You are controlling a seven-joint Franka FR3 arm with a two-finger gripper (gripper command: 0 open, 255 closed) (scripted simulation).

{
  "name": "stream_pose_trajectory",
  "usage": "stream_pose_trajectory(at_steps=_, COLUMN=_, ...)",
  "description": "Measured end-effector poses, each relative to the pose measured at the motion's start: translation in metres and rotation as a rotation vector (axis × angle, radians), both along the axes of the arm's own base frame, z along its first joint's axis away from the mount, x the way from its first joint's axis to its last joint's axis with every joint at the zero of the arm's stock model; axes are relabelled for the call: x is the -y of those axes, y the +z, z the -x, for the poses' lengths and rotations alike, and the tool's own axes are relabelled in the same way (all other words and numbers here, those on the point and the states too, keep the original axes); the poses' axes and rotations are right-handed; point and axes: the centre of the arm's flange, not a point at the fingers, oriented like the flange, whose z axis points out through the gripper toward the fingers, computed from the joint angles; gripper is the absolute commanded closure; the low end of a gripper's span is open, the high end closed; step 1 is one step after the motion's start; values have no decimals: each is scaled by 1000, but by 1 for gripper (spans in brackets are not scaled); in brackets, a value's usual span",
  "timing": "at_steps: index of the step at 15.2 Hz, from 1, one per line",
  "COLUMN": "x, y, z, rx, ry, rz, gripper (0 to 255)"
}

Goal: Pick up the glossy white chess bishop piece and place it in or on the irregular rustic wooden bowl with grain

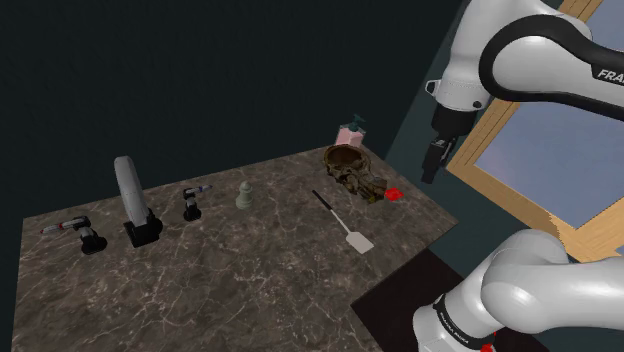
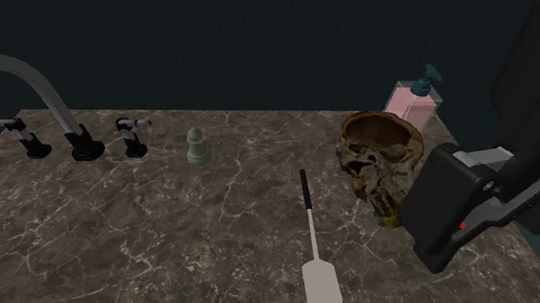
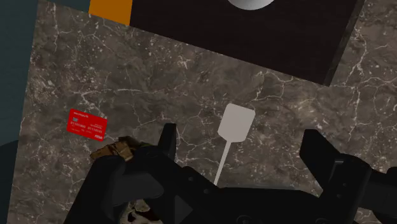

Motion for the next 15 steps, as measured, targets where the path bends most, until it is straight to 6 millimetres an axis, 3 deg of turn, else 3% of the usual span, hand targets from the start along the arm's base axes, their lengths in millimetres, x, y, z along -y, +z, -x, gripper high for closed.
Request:
stream_pose_trajectory(at_steps=3, x=-5, y=-7, z=-13, rx=1, ry=23, rz=0, gripper=0)
stream_pose_trajectory(at_steps=15, x=-63, y=-72, z=-134, rx=21, ry=244, rz=4, gripper=0)
